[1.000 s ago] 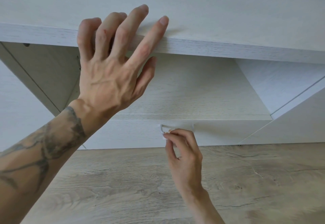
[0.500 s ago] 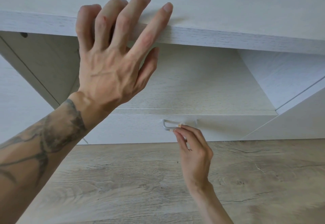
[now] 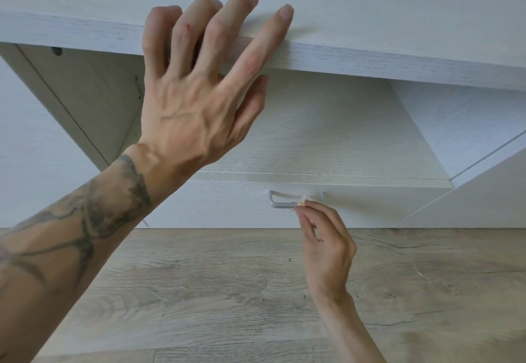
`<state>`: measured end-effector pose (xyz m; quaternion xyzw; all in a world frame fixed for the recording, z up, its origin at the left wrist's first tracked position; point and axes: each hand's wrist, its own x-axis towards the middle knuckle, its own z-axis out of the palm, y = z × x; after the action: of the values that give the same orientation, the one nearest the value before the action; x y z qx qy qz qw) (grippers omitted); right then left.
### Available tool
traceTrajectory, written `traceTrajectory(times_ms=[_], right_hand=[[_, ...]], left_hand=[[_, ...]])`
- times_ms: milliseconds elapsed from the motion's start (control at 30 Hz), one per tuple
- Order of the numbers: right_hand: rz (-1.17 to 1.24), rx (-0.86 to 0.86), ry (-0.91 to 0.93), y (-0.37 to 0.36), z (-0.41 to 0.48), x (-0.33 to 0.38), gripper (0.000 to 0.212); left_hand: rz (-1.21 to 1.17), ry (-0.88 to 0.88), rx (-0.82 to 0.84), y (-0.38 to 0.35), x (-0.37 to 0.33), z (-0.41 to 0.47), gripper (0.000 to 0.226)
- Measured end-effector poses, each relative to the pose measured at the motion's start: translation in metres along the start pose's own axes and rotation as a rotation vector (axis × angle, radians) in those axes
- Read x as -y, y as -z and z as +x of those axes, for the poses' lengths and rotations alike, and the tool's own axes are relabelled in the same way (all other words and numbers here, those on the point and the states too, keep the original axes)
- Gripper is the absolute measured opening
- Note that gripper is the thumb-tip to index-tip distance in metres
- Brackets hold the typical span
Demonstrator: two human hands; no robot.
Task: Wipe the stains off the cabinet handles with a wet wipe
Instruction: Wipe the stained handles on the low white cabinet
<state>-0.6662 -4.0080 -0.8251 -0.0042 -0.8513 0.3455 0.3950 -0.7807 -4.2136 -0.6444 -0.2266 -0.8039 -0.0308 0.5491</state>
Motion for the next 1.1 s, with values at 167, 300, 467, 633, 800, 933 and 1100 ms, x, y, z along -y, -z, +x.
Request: traceTrajectory(times_ms=[167,300,467,633,800,933,1100], right_hand=[[0.052,-0.039,-0.012,0.002,-0.002,0.011,0.017],[0.089,0.086,0.048,-0.022,0.001,0.034,0.017],[0.05,0.023,-0.041,-0.009,0.0,0.018,0.017],[0.085,0.062,0.04,-0.024,0.0,0.039,0.012],[0.072,0.095,0.026,-0.033,0.001,0.041,0.021],[0.079,0.01,-0.038,-0.019,-0.005,0.03,0.023],[0.103,0.042,0.015,-0.021,0.002,0.029,0.015]], left_hand=[[0.012,0.003,0.007,0.001,-0.002,0.001,0.053],[0.008,0.008,0.016,0.001,-0.002,0.0,0.053],[0.004,0.024,0.039,0.003,-0.002,0.0,0.053],[0.002,0.027,0.037,0.004,-0.004,0.001,0.052],[0.005,0.025,0.025,0.001,-0.003,0.0,0.052],[0.005,0.034,0.048,0.003,-0.003,-0.001,0.052],[0.022,0.033,0.052,0.003,-0.003,0.0,0.052]])
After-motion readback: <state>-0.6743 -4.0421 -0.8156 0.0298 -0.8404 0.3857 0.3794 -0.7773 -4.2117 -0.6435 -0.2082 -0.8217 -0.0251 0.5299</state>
